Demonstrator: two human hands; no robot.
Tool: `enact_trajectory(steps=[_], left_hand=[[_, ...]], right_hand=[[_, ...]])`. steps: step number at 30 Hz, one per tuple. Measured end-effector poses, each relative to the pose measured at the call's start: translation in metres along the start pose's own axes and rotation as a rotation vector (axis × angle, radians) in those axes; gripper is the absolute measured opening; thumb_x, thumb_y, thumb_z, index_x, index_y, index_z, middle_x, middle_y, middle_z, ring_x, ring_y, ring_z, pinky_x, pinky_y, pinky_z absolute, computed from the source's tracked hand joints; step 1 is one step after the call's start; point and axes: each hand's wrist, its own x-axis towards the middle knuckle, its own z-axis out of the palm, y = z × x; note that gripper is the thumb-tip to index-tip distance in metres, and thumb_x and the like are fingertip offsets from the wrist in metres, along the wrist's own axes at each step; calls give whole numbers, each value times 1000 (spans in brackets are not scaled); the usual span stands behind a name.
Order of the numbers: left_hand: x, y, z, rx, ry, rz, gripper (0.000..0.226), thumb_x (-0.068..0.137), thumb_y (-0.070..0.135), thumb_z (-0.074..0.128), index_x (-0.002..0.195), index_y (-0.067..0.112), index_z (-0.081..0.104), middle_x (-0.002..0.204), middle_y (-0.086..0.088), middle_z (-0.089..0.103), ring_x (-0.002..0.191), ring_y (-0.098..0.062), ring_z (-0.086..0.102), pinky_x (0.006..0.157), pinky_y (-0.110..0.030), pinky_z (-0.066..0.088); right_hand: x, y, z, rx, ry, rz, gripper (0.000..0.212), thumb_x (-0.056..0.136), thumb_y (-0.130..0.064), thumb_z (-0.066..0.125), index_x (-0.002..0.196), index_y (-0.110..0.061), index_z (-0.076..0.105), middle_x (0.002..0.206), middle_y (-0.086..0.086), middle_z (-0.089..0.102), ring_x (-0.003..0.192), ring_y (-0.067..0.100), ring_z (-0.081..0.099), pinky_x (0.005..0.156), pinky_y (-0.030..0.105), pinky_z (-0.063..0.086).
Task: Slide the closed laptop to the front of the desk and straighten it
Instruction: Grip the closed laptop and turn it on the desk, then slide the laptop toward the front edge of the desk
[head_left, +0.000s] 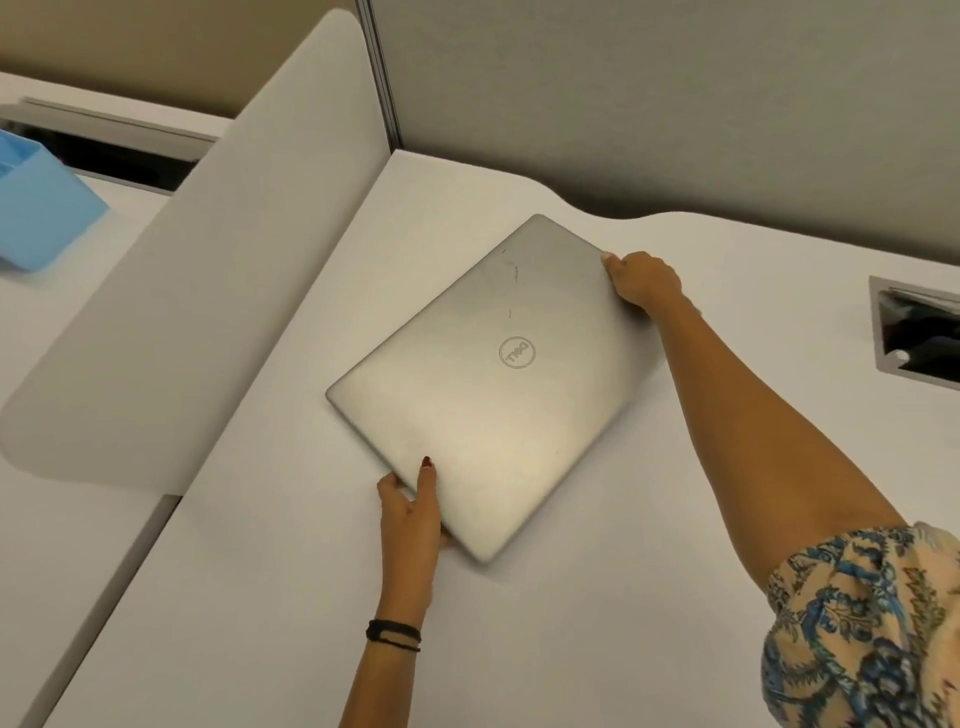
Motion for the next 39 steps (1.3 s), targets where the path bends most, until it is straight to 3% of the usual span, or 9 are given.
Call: enact_trajectory(steps=[4,6,8,10,15,21,27,32,39], left_hand=[[2,0,-1,-27,89,44,25,93,40,48,108,20,51,101,1,61,85,-13,60,69,-33,50],[0,1,-3,-20,136,102,22,94,42,48,105,23,51,102,3,60,90,-15,58,77,-31,48],[-2,2,-8,5,152,146,23,93,44,48,104,24,50,97,11,57,95,-15,55,85,-29,42],[-1,-1,-14,54,136,170,30,91,47,49,106,21,50,97,11,57,98,-16,53,88,-29,41],[-17,-9,-20,113,37,221,33,89,47,54,100,16,56,98,3,62,93,-20,59,78,-28,45],[-50,-14,-15,230,-103,341,30,88,45,56,93,16,58,89,2,65,78,-17,59,66,-26,47],[-92,-27,10,380,-292,459,27,87,44,58,86,16,55,79,5,63,59,-6,55,47,-9,42],[-129,-54,41,432,-439,476,33,87,44,58,85,11,55,77,-1,62,65,-14,52,54,-15,41],[-186,-104,82,486,-549,439,40,88,47,56,83,8,51,79,-5,60,66,-14,49,62,-23,41]], right_hand=[[-24,27,-6,50,5,20,64,96,-51,28,116,3,56,122,21,60,112,39,55,96,43,41],[-41,43,-7,111,13,11,58,95,-52,31,87,-3,62,91,15,65,93,36,58,82,40,43],[-63,59,-4,179,36,0,55,94,-50,34,55,-13,41,60,4,48,66,28,48,61,33,36],[-82,76,1,234,49,-2,56,94,-48,37,51,-15,26,52,1,36,52,21,36,50,32,26],[-139,119,-2,325,110,67,56,95,-45,39,49,-16,22,50,0,32,47,17,29,48,31,23],[-222,188,-11,437,132,212,53,95,-44,37,54,-11,34,58,5,43,59,22,40,54,32,29],[-320,274,-12,550,183,402,51,94,-49,37,58,-12,33,61,7,41,56,20,36,53,31,26],[-386,336,-17,618,246,541,49,94,-47,37,72,-4,46,75,14,50,67,24,44,58,33,31],[-456,412,-37,637,316,644,51,94,-47,36,71,-4,49,77,16,54,69,25,47,60,33,33]])
